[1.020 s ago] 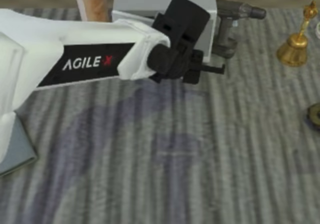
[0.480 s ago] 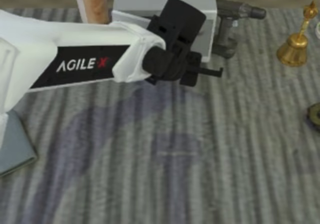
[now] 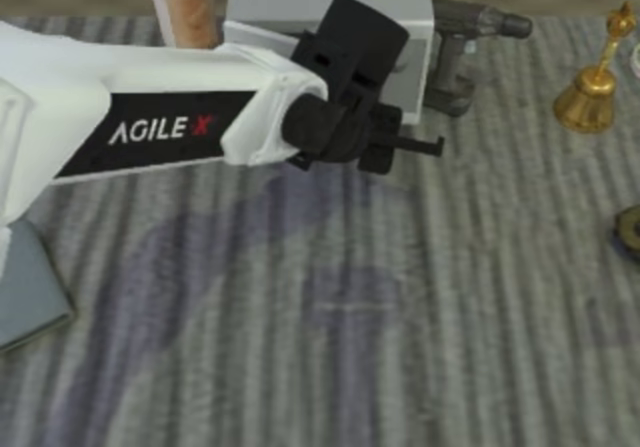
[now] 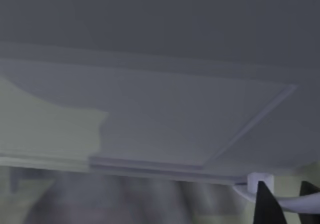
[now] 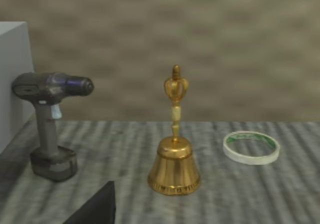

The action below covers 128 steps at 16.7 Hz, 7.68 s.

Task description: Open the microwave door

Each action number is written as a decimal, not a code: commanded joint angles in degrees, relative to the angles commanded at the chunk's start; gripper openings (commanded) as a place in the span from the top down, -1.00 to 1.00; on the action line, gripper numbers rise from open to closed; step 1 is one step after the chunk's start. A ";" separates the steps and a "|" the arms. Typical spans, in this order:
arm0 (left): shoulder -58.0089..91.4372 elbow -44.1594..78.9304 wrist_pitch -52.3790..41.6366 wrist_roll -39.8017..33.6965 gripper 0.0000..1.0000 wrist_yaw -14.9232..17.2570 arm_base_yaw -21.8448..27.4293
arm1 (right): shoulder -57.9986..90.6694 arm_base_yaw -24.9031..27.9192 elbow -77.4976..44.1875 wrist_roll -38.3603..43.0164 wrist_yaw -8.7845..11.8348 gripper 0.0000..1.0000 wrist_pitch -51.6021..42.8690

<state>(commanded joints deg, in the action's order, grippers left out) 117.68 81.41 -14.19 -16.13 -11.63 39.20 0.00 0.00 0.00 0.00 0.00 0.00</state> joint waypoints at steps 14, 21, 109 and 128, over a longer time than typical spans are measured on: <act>0.00 0.00 0.00 0.00 1.00 0.00 0.00 | 0.00 0.00 0.00 0.00 0.00 -1.00 0.00; -0.22 -0.47 0.22 0.30 1.00 0.77 0.26 | 0.00 0.00 0.00 0.00 0.00 -1.00 0.00; -4.61 -7.07 3.52 7.20 1.00 5.94 -1.91 | 0.00 0.00 0.00 0.00 0.00 -1.00 0.00; -5.98 -9.07 4.34 9.61 1.00 7.99 -2.67 | 0.00 0.00 0.00 0.00 0.00 -1.00 0.00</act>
<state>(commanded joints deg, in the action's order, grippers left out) 111.70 72.33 -9.84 -6.52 -3.64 36.54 0.00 0.00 0.00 0.00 0.00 0.00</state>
